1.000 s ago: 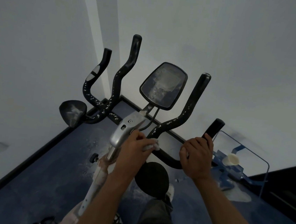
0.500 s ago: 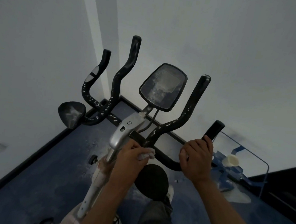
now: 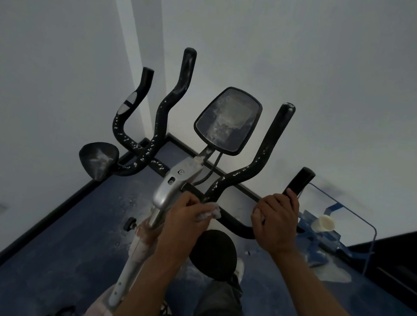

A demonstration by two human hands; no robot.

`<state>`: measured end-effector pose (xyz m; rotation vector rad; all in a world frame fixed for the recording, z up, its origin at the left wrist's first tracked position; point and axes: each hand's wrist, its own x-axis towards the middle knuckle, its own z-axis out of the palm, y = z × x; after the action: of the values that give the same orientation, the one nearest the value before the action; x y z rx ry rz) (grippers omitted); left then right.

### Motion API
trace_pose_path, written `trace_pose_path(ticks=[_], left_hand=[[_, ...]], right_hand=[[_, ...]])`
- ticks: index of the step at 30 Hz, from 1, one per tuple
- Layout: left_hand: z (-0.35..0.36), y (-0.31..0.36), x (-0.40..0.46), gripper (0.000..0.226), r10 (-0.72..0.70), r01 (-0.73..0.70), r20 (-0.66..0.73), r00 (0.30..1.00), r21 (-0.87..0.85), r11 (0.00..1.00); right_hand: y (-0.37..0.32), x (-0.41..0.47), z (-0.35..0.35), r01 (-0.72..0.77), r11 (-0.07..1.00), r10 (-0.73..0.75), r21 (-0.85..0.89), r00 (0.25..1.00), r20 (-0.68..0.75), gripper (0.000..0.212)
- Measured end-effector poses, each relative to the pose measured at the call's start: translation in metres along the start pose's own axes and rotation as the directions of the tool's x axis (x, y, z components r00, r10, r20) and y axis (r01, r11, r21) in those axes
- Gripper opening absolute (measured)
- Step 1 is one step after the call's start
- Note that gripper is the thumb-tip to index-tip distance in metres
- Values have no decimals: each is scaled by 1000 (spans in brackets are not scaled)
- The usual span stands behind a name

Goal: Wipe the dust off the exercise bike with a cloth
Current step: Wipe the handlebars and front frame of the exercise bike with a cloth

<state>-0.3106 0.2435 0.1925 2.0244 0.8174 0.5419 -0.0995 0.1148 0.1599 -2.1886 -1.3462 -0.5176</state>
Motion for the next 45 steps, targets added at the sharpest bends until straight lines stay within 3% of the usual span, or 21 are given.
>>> trace_pose_path(ticks=[3,5,8,10,13,15,17,20,23,25,27,30,34,36,40,45], left_hand=[[6,5,9,23,39,-38,-38,999,34,999],[4,10,7,13,-2,1,-48,999,-19,1000],[-6,5,-8,19,9,-9,-50,999,11,1000],[-14,5,-14,16,25,-27,-33,999,-35,999],[-18,10,-7,19,42,-55,-115,993,-119,991],[-17,8,-1,20,-25,9,-94,995,-172,985],[-15,-2,-2,17,-100,91,-75,992,-106,990],[-16,-19,-4,15,-180,178,-156,971,-29,984],[-19,-6,3,18,-170,164,-212,963,-42,986],[-18,5,7,18,-150,150,-146,978,-14,989],[-13,3,3,10,-196,196,-102,975,-8,980],[-14,-8,-3,9,-256,251,-143,956,-52,967],[-13,4,9,8,-223,194,-205,953,-149,970],[-9,4,13,9,-188,167,-156,970,-138,976],[-16,-14,9,9,-275,270,-32,961,-105,957],[-8,6,26,7,-179,157,-170,969,-134,978]], right_hand=[[0,0,0,1,1000,-1,-8,1000,3,28],[1,0,0,4,1000,-4,-6,1000,4,28],[1,-1,0,-3,1000,3,1,1000,2,28],[0,-1,0,-5,1000,5,0,1000,3,29],[-1,0,-1,-9,1000,9,-3,1000,11,30],[0,-1,-1,-6,1000,6,-6,1000,7,30],[0,0,-1,-4,1000,4,2,1000,1,29],[-1,-1,0,-9,1000,9,-4,1000,-5,28],[-1,-1,0,-13,1000,13,-7,1000,3,28],[-1,-1,0,-13,1000,14,-15,1000,6,29],[0,-1,0,-10,1000,10,-9,1000,6,29],[-2,-1,-1,-7,1000,7,-7,1000,-7,28],[-2,0,0,-13,1000,13,2,1000,-4,29],[-1,0,0,-13,1000,13,-3,1000,-4,29],[-1,0,-1,-5,1000,5,-4,1000,-9,28],[0,1,0,4,1000,-4,-3,1000,-14,28]])
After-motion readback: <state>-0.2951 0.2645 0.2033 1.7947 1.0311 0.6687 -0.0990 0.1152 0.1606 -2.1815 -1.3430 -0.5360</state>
